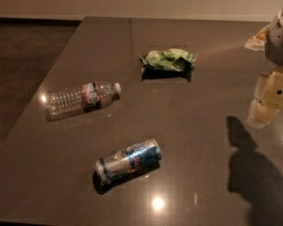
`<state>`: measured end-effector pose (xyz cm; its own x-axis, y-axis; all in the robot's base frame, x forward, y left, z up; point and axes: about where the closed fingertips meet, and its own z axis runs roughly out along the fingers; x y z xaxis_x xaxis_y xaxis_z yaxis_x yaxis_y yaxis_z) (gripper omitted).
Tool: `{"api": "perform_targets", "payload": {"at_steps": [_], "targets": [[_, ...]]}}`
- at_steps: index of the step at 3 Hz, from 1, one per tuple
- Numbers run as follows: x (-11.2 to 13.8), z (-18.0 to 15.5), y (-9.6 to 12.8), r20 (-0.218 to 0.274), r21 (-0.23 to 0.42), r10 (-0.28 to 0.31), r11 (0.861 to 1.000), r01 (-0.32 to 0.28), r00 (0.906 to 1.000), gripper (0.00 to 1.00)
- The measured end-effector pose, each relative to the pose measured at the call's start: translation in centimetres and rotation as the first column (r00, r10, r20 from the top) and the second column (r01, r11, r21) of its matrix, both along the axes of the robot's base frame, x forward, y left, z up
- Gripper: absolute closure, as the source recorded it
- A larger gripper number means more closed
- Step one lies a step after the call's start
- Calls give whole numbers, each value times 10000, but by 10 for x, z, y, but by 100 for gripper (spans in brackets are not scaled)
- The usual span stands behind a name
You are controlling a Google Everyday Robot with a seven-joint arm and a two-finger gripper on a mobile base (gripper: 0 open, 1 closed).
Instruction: Place water bottle upright
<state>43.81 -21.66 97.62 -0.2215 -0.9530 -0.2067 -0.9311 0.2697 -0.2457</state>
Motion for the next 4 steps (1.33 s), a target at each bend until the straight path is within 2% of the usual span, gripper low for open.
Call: {"api": "perform_targets", "payload": {"at_steps": [1, 3, 4], "targets": [[0, 0, 0, 2, 0, 0, 10000, 0, 10000, 0], [22, -3, 21, 24, 124, 645, 9978, -645, 9979, 0], [64, -14, 59, 61, 313, 1497, 9882, -1498, 9887, 0]]}}
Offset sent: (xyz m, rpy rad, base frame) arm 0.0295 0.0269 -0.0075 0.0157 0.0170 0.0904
